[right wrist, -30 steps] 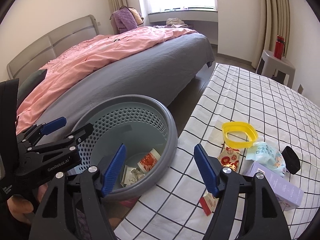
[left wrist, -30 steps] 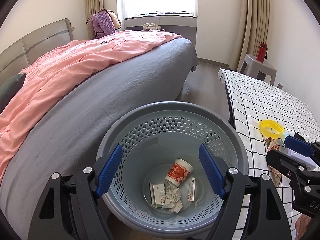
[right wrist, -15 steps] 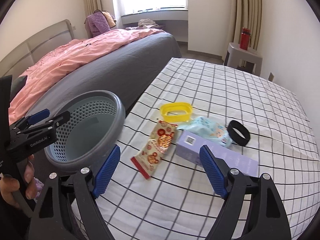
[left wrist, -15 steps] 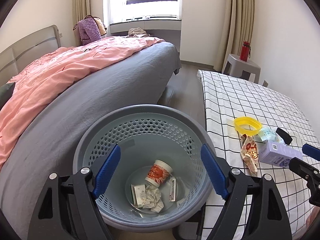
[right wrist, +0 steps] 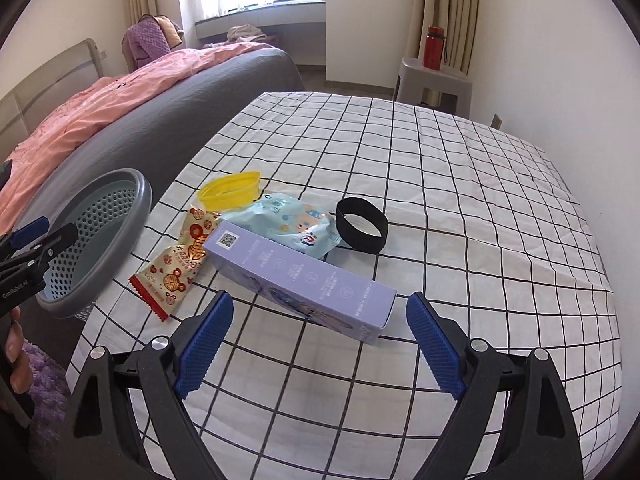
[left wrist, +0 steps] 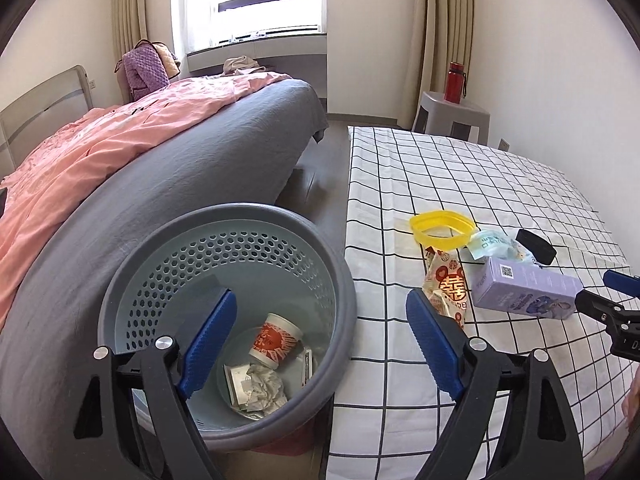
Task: Collect trash
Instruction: 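Move both tools from the basket toward the lavender box and wrapper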
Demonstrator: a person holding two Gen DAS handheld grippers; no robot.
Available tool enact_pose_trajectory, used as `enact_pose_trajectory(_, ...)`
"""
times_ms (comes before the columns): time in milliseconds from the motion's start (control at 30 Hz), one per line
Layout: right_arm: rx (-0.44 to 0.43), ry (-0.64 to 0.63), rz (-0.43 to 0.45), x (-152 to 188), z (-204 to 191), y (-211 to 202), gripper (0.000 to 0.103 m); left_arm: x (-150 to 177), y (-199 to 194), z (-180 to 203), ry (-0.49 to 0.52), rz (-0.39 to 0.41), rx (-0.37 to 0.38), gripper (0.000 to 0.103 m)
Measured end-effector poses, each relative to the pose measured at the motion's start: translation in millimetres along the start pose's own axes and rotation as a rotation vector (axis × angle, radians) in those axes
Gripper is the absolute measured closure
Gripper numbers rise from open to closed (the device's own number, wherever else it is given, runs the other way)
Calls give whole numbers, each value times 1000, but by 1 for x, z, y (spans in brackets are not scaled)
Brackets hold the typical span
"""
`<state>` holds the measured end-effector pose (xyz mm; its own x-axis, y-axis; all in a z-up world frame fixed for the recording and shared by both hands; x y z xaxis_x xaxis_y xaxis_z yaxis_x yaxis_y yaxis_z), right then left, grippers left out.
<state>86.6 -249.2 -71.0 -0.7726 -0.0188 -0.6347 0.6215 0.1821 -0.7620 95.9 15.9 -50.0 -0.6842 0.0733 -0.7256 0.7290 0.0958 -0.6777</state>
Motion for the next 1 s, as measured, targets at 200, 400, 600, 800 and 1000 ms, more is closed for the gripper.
enact_pose_trajectory(200,-48,4,-8,-3,12,13,7,2,6,10,2,-20,4,19)
enact_pose_trajectory(400,-88,-14,-26,-11,17,29,7,4,12,20,24,-32,0,19)
enact_pose_trajectory(600,-164,13,-72,-9,21,47,7,4,19,23,35,-42,-5,19)
enact_pose_trajectory(800,-226,-3,-105,-3,10,50,7,4,20,25,38,-46,-6,19)
enact_pose_trajectory(1000,-277,-12,-116,6,-5,39,7,2,19,23,32,-41,-8,19)
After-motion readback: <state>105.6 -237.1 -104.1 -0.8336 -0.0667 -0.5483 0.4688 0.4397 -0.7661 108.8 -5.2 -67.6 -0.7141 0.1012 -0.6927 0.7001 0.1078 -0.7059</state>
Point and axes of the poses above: each gripper's, at about its wrist camera, not at the fingertips, and y roughly the way its jaws point, z to its right, x to its underside, the point moved 7 cm from there along y, roughly the way its jaws point, and after that the axes turned 8 degrees about -x, right-handed, at the moved point
